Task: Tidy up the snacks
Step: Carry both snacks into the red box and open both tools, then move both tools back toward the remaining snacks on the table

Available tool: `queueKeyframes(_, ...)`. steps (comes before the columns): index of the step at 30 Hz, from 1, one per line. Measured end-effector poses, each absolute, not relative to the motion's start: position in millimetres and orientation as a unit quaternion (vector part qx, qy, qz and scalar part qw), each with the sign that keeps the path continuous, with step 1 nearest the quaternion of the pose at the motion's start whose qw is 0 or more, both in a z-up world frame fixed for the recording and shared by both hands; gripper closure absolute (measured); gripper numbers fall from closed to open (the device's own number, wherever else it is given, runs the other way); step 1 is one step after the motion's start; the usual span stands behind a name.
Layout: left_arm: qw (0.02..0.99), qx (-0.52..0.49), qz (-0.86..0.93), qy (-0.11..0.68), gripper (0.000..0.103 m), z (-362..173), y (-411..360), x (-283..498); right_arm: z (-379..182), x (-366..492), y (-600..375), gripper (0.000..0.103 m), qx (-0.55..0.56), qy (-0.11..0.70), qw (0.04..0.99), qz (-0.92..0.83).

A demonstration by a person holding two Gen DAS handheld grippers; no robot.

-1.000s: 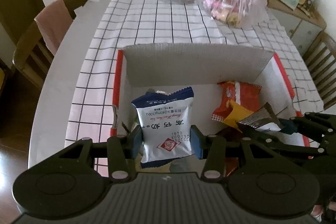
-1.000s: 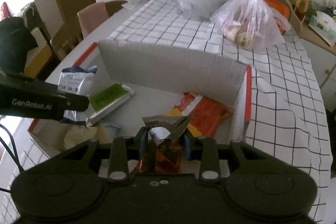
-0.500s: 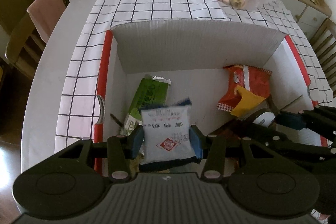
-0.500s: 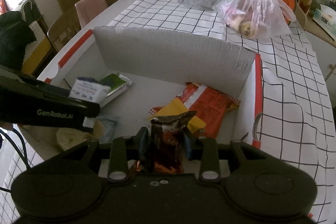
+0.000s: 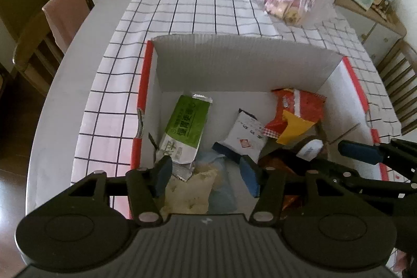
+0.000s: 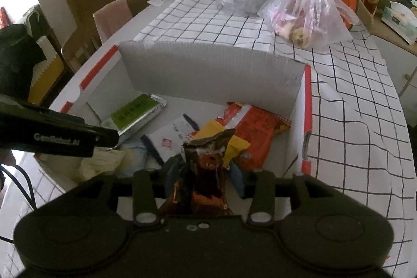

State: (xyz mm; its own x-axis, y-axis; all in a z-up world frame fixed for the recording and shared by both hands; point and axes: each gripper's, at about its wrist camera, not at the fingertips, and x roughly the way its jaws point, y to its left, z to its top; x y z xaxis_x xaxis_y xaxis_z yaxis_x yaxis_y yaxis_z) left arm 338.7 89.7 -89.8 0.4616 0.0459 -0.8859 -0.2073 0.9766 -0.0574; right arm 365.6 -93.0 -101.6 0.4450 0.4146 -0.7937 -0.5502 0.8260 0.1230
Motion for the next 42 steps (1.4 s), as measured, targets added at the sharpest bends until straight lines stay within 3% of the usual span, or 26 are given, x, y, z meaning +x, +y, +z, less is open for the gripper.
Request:
queueKeyframes(19, 0.892, -0.083, 0.046, 0.442, 0.033, -33.8, 71.7, 265.0, -46.6, 302.2, -122.5, 0.025, -0.048, 0.382, 0.869, 0.312)
queueKeyframes(31, 0.912, -0.077, 0.025, 0.401, 0.026, -12.6, 57.5, 211.8, -21.9, 249.2, -136.1, 0.011, -0.046, 0.344, 0.874, 0.340)
queueKeyframes(42, 0.907, -0.076, 0.007, 0.415, 0.024, -31.1, 48.2, 178.9, -37.8, 210.6, -149.9, 0.001, -0.042, 0.353, 0.869, 0.344)
